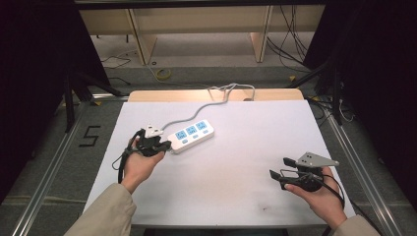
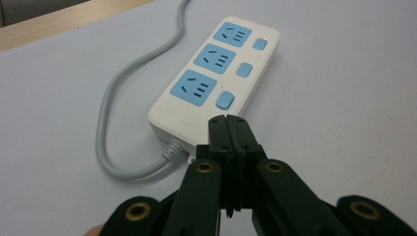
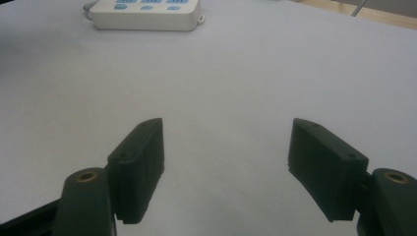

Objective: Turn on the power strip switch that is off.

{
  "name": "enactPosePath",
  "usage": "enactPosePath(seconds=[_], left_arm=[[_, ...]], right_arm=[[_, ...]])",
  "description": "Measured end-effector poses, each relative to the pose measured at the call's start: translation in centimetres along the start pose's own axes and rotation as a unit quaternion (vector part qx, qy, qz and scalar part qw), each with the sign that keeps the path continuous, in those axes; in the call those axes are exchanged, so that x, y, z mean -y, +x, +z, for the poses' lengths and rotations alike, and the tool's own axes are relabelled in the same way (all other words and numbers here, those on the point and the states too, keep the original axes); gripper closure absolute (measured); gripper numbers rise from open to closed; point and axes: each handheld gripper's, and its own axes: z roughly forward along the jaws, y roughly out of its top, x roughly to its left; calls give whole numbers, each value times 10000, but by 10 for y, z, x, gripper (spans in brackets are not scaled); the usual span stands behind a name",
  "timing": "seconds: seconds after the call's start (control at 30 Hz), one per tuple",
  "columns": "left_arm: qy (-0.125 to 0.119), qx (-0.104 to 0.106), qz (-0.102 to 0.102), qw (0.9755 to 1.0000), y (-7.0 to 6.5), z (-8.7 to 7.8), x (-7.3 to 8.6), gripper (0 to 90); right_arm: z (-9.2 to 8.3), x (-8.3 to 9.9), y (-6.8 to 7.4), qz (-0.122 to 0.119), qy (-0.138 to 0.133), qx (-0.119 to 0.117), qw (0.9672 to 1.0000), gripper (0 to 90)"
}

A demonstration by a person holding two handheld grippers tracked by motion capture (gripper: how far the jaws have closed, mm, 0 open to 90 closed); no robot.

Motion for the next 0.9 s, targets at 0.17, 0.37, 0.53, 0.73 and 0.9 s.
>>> enactPosePath(seconds=[0.17,0.37,0.53,0.73,0.9], left_arm=[[9,-3,16,10000,0,5,-3,899],[0,-14,12,10000,1,9,-6,900],[35,-20,26,10000,1,14,-8,899],[46,-21,39,10000,0,19,-11,899],[63,-16,56,10000,0,23,-12,899]], right_arm=[[0,0,0,10,3,-8,10000,304],[1,1,0,7,9,-12,10000,304],[1,1,0,-2,36,-10,10000,304],[0,1,0,1,44,5,10000,304],[1,1,0,3,41,1,10000,304]])
